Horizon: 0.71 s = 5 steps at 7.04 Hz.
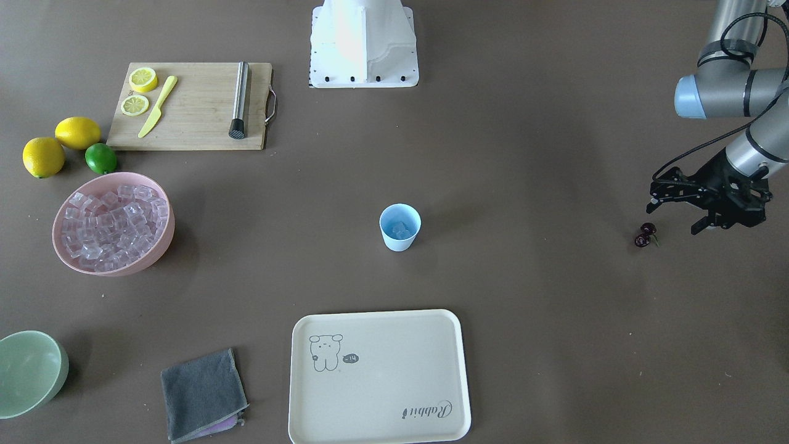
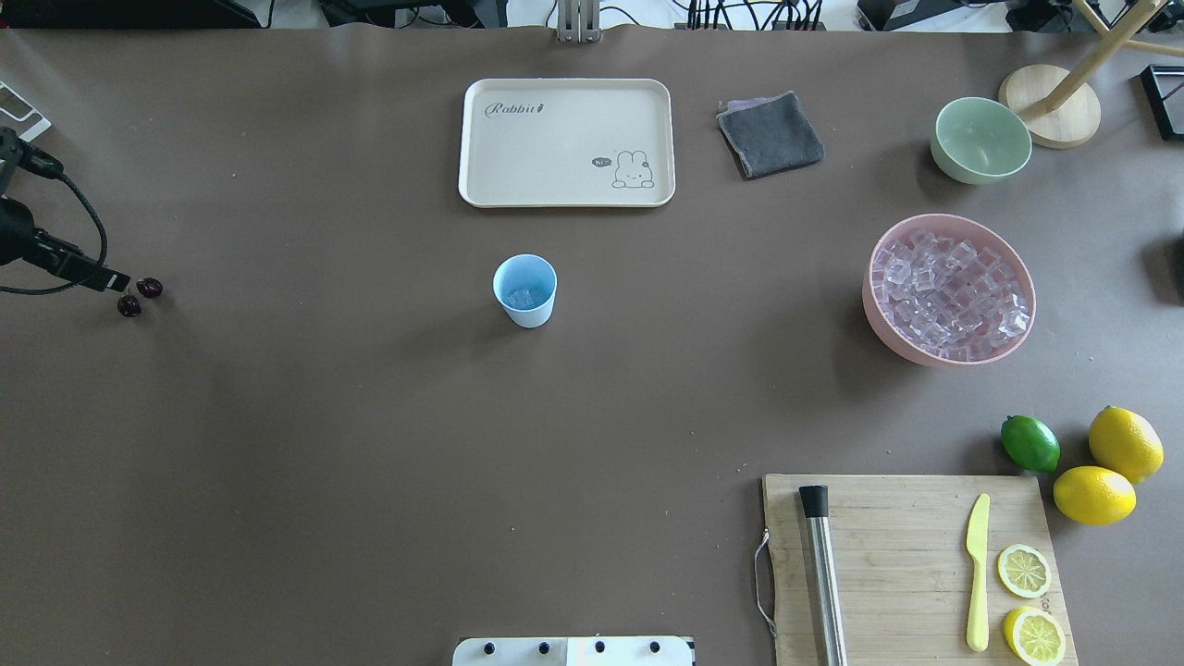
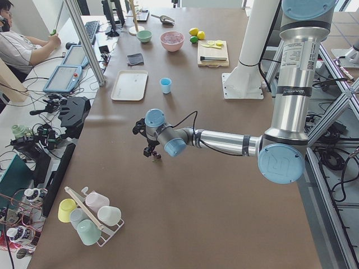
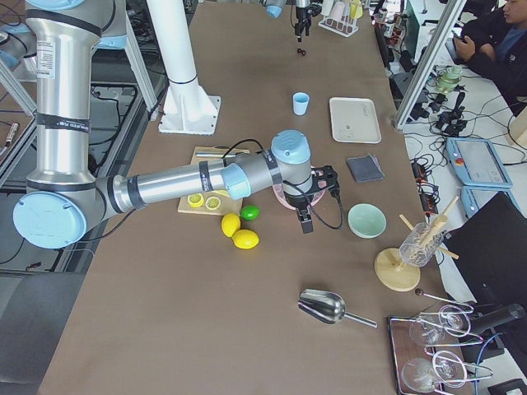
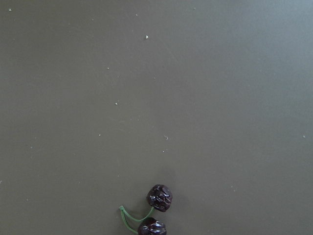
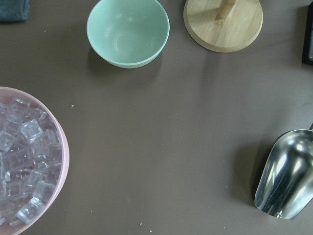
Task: Put ice and cherries in cup
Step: 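Move the left gripper over the pair of dark cherries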
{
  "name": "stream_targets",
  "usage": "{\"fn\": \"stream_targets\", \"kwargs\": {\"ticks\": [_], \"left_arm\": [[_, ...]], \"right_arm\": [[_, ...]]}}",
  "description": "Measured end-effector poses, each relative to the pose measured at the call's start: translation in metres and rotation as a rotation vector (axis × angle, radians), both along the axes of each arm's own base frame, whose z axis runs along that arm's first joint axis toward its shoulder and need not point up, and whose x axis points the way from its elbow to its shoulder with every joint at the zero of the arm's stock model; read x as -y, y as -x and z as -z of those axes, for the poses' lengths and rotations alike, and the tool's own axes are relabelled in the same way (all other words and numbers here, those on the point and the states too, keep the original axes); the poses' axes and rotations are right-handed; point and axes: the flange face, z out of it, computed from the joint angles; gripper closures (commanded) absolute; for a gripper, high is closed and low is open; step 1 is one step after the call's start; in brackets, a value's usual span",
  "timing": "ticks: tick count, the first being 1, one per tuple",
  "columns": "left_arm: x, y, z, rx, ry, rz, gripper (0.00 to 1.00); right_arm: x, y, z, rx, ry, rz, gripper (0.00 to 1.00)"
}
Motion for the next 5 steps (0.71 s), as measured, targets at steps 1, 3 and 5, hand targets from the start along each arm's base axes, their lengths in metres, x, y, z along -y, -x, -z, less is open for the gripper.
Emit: {"fn": "stream_targets", "kwargs": {"ticks": [1,3,5], "left_arm": [[0.013,-0.007,-0.005,0.020,-0.004,0.006,0.06],[0.018,-0.035,-0.008,0.047,-0.015,-0.016,0.09],[0.013,-0.054,-0.007,0.064,-0.032,-0.032,0.21]], "right_arm": [[0.000,0.000,-0.001,0.000,0.001,0.000,0.00],[0.000,0.000,-0.001,-0.002,0.001,-0.001,0.00],[0.000,0.000,0.000,-0.002,0.000,-0.001,0.00]]}}
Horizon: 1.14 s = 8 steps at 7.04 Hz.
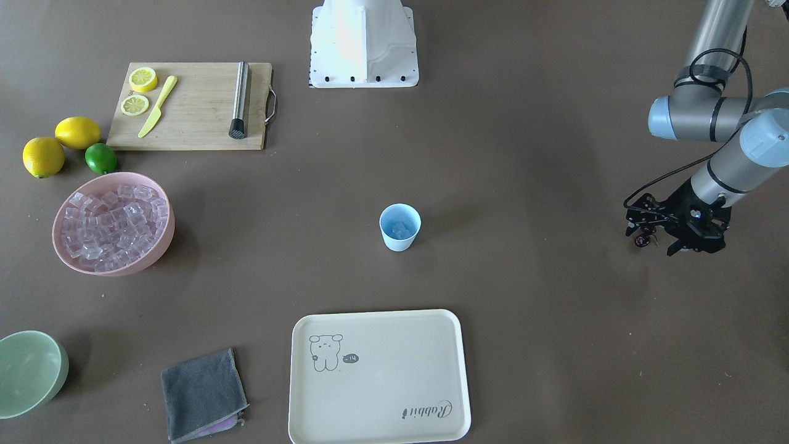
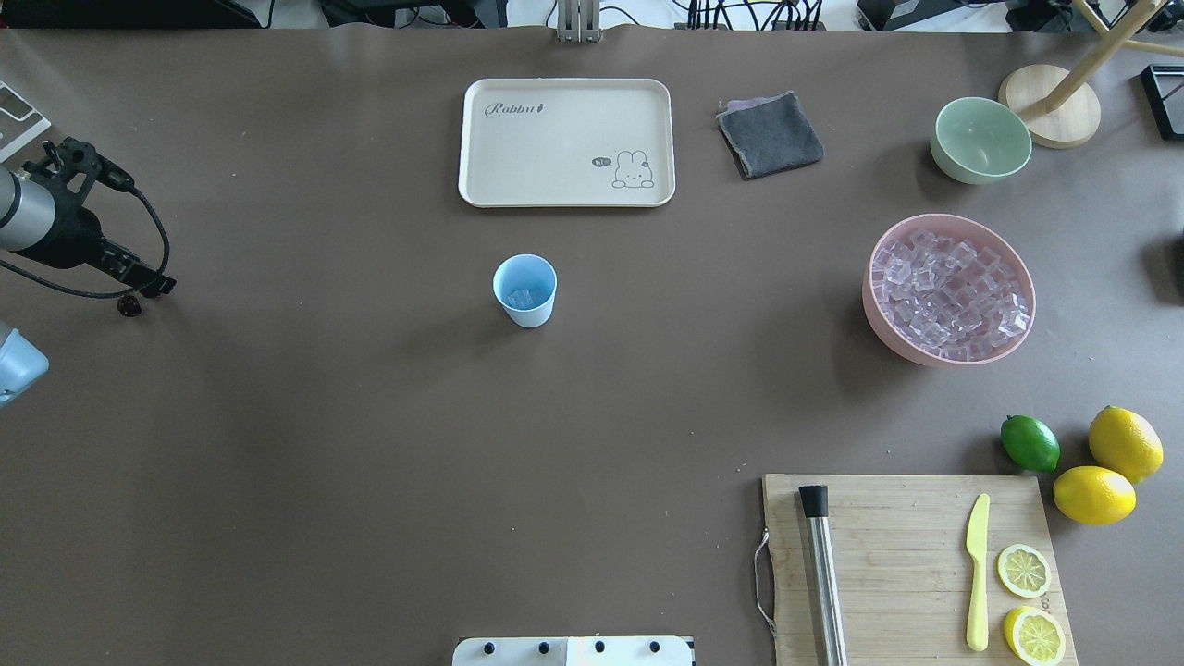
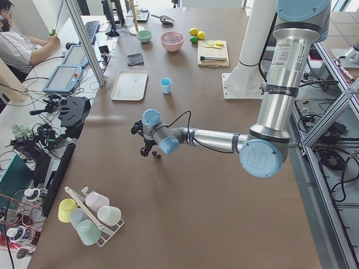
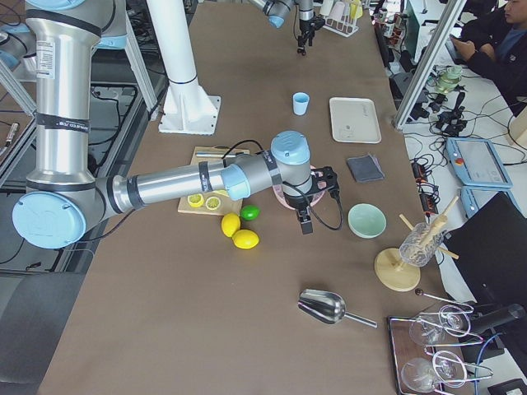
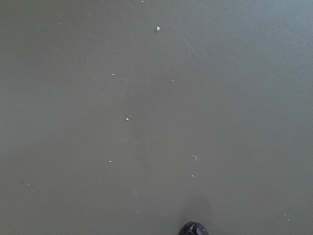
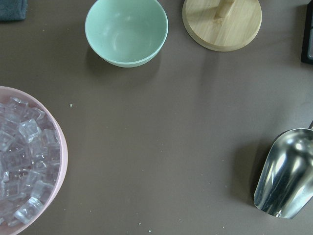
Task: Put ice and cherries in cup
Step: 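Lower the left gripper and grasp the cherries by their stems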
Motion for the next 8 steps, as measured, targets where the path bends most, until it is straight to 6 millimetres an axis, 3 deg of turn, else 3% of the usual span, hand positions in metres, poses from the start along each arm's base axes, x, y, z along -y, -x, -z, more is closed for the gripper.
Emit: {"fn": "stream_targets", "kwargs": {"ticks": [2,4,5,8], "left_arm": [[-0.0036,-0.0024,-0.0034,0.006,0.000,-0.003,0.28],[-0.0055,-0.0017,-0.0073,0.013,-0.013,-0.018,0.29],[-0.0057,-0.0016,-0.0081,0.016,-0.023,-0.028,0.43],[-0.0054,-0.0018,-0.0081,0.018,-0.031,-0.036,1.00]], "right_arm": [[0.0001,0.0000,0.0006,0.000,-0.001,-0.001,0.00],[0.0015,0.0002,0.0019,0.000,-0.003,-0.001,0.00],[0.0017,0.0003,0.0021,0.001,-0.004,-0.001,0.00],[0.0018,0.0003,0.0030,0.002,-0.004,-0.002,0.00]]}}
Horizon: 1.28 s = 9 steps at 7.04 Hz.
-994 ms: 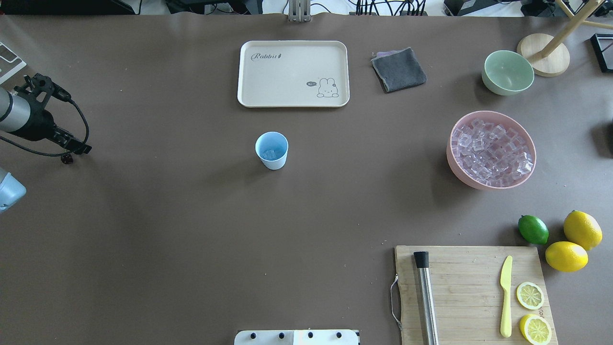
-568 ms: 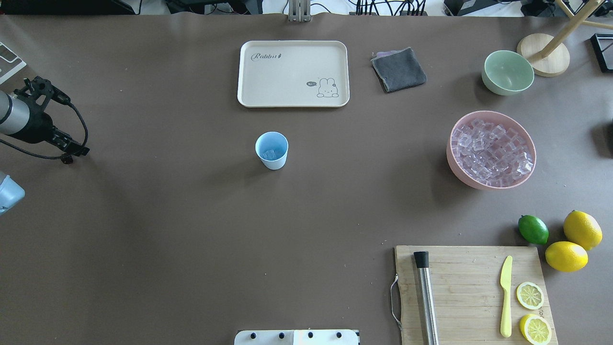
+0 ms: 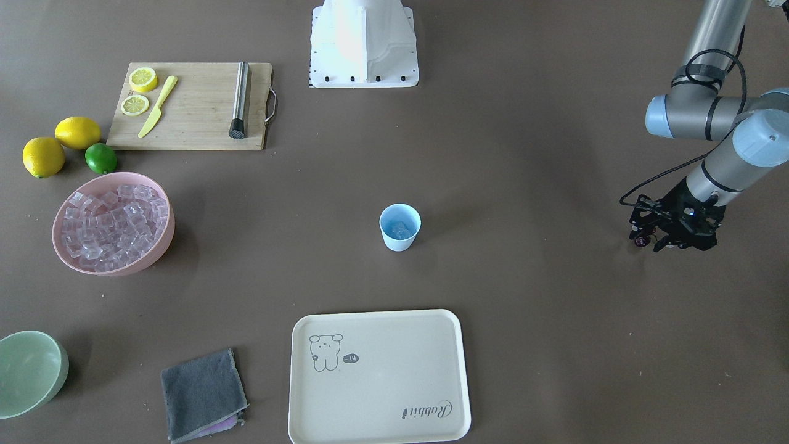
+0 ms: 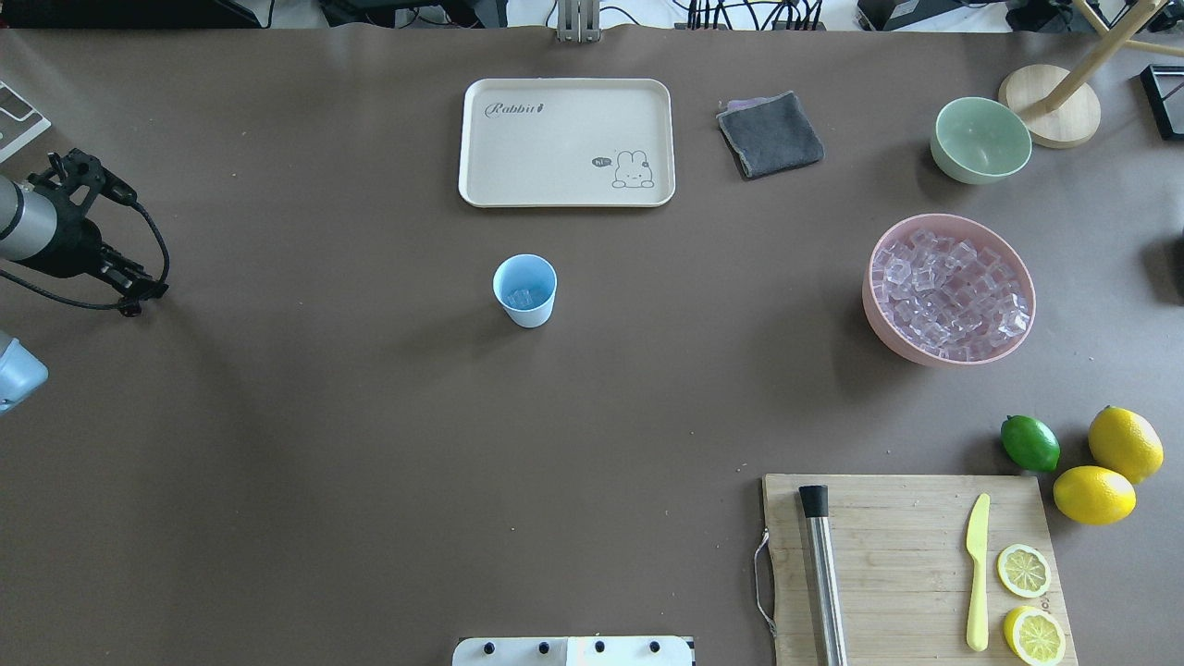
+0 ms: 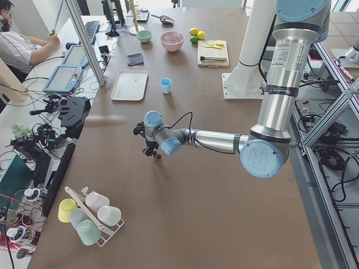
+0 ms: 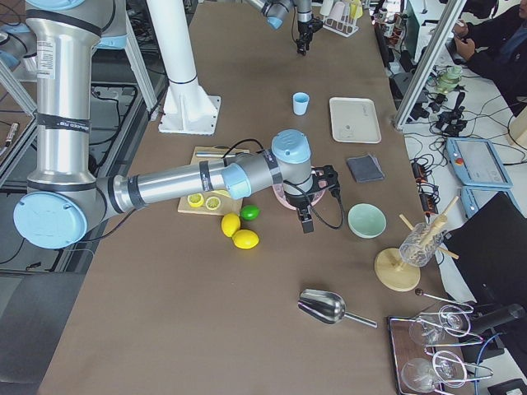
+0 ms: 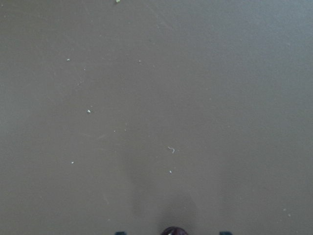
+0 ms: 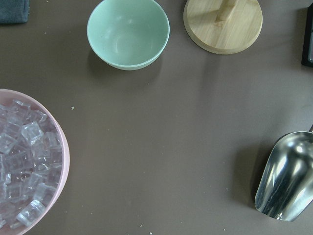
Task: Put ice and cherries in cup
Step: 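Lower the left gripper and grasp the cherries by their stems, then lift the cherries with the left gripper and carry them over the blue cup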
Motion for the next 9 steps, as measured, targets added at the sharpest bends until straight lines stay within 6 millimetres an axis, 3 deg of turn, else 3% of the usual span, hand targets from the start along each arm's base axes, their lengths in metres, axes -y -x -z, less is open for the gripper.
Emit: {"fn": "stream_targets", "kwargs": {"ticks": [3,5,7,9], "left_arm": [[0.000,0.001,0.001,0.002,-0.007,-0.004,1.00],[0.002,0.007,0.024,-0.025,-0.035,0.003,1.00],[0.008,0.019,0.062,-0.078,-0.066,0.010,1.00],[0.011,0.023,0.130,-0.176,-0.061,0.024,1.00]], "right_arm": [[0.000,-0.001,0.001,0.001,0.000,-0.004,0.00],[-0.001,-0.002,0.000,0.001,0.004,-0.008,0.00],[-0.002,-0.003,0.000,0.002,0.004,-0.009,0.00],[0.000,-0.003,0.002,0.002,-0.004,-0.006,0.00]]}}
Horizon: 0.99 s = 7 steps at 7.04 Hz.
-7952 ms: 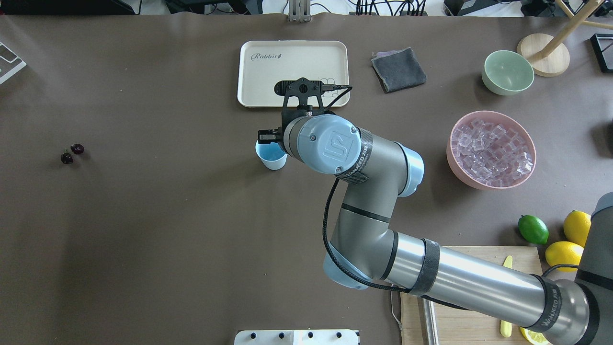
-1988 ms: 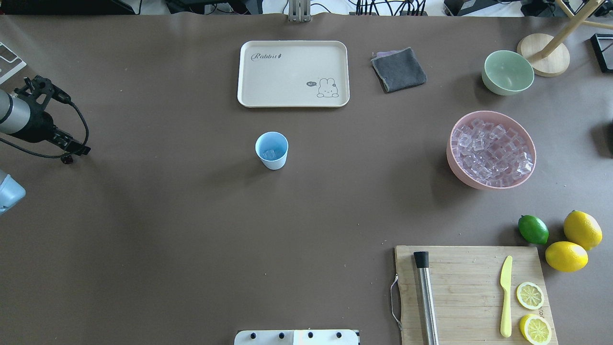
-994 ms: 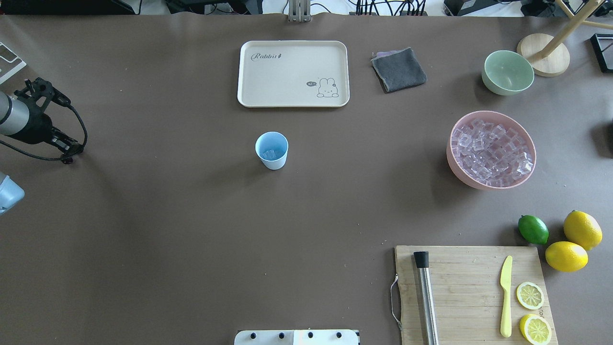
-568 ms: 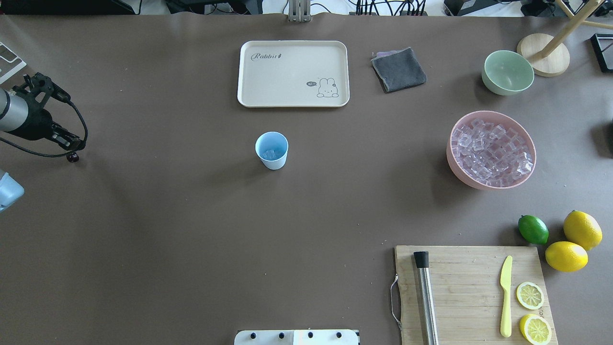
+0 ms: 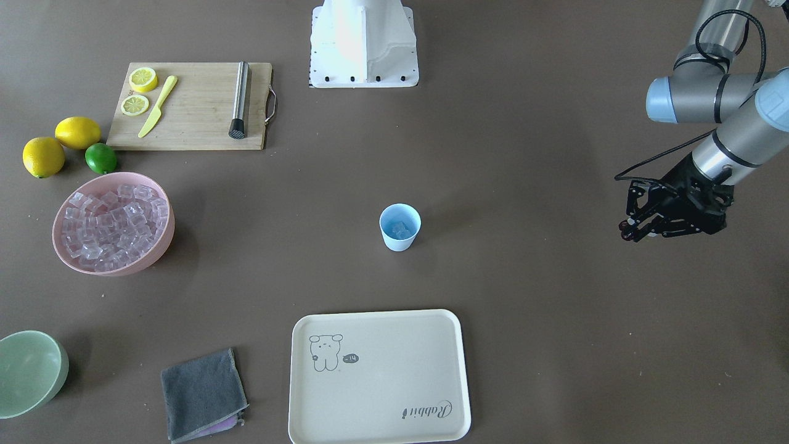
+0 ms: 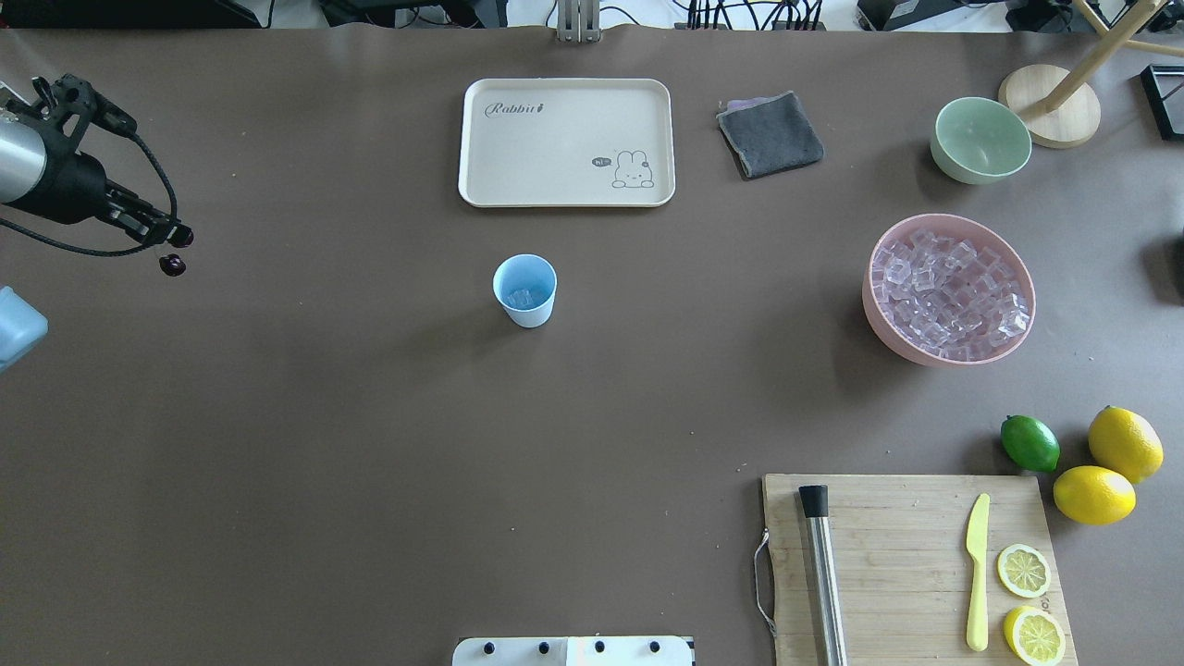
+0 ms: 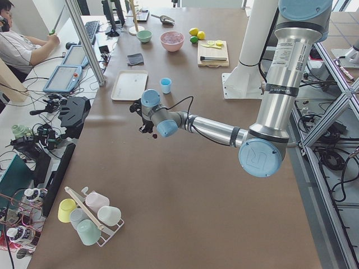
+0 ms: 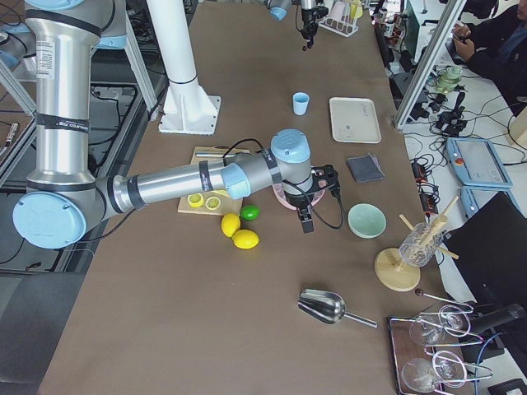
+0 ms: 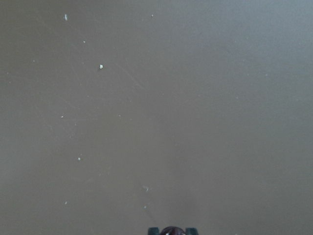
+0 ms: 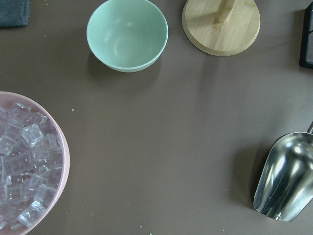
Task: Put ice and cherries in cup
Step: 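Lift the cherries with the left gripper and carry them over the blue cup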
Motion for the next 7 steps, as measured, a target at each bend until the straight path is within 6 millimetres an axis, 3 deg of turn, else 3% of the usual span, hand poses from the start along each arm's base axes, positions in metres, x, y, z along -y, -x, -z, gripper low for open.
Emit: {"fn": "stream_targets", "kwargs": {"ticks": [2,3,5,7], "left_arm": [[0.007,-0.011,0.070,-0.113,0.050,0.025,1.00],[0.010,-0.026,0.109,-0.166,0.070,0.030,1.00],[0.002,-0.084,0.181,-0.247,0.113,0.016,1.00],[-0.023,-0.153,0.220,-0.269,0.107,0.037,1.00]], "right_arm": [[0.003,0.001,0.004,0.003,-0.006,-0.001,0.00],[0.004,0.001,0.007,0.004,-0.011,-0.002,0.00],[0.008,0.002,0.012,0.006,-0.019,-0.004,0.00],[0.009,0.002,0.016,0.007,-0.026,-0.005,0.00]]}}
